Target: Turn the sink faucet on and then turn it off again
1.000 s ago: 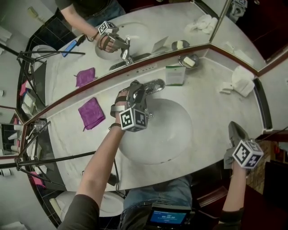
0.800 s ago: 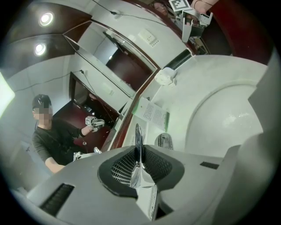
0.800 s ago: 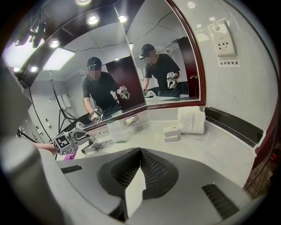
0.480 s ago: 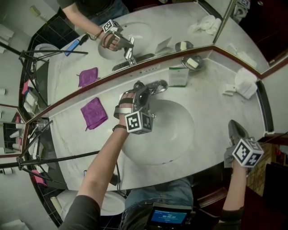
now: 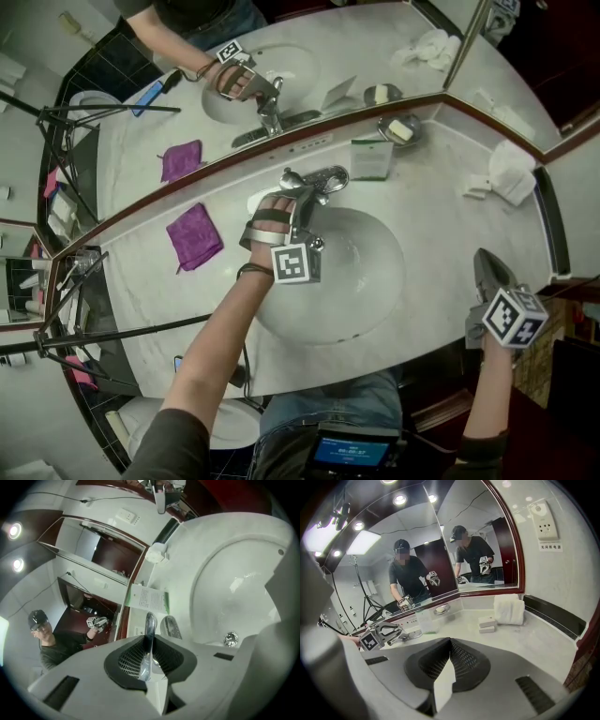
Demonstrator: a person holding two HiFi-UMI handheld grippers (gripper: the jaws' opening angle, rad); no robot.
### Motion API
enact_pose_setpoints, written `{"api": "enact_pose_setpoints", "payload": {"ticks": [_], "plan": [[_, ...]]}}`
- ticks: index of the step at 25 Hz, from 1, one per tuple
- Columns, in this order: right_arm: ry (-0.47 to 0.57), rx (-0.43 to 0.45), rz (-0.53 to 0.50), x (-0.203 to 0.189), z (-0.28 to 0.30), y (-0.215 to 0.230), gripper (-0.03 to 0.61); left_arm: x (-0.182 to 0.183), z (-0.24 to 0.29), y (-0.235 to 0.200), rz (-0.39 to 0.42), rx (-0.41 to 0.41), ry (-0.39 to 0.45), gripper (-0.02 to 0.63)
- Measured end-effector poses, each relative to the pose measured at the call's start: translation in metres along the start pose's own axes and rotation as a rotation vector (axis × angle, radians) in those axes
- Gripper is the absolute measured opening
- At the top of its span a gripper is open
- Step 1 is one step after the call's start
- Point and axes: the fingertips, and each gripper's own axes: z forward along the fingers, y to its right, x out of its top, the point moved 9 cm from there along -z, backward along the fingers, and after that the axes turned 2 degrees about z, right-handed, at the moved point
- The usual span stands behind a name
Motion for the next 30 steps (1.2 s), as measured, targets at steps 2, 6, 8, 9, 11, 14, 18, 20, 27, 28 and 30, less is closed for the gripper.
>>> {"api": "enact_pose_setpoints", "payload": {"ticks": [2,6,8,9,11,14,18,20,27,28,30], "plan": [[-0.004,0.006,0.003,-0.001,0.002,-0.001,0.018,0.000,0.000,0.001,0.005,0.005,-0.005,0.054],[-0.022,0.019,0.016,-0.008,0.006,-0.002,0.018,0.001,0.001,0.002,0.013,0.014,-0.021,0.054],[-0.030,0.024,0.019,-0.012,0.005,-0.004,0.018,0.002,0.000,0.005,0.024,0.030,-0.029,0.054],[-0.035,0.024,0.020,-0.013,0.004,-0.005,0.018,0.002,-0.001,0.006,0.032,0.040,-0.034,0.054],[-0.042,0.025,0.020,-0.015,0.001,-0.008,0.018,0.002,-0.005,0.009,0.051,0.054,-0.041,0.054],[-0.036,0.026,0.017,-0.015,-0.005,-0.009,0.018,0.010,-0.019,0.014,0.076,0.057,-0.027,0.052],[-0.036,0.025,0.016,-0.013,-0.016,-0.013,0.018,0.027,-0.045,0.023,0.095,0.045,0.005,0.048],[-0.040,0.030,0.013,-0.015,-0.021,-0.015,0.018,0.037,-0.060,0.026,0.097,0.040,0.016,0.017],[-0.059,0.061,-0.023,-0.016,-0.037,-0.028,0.018,0.070,-0.113,0.015,0.064,0.000,0.054,0.002],[-0.062,0.066,-0.032,-0.016,-0.039,-0.029,0.018,0.074,-0.120,0.013,0.059,-0.005,0.055,0.002],[-0.065,0.075,-0.050,-0.016,-0.043,-0.031,0.018,0.083,-0.133,0.009,0.052,-0.016,0.058,0.002]]}}
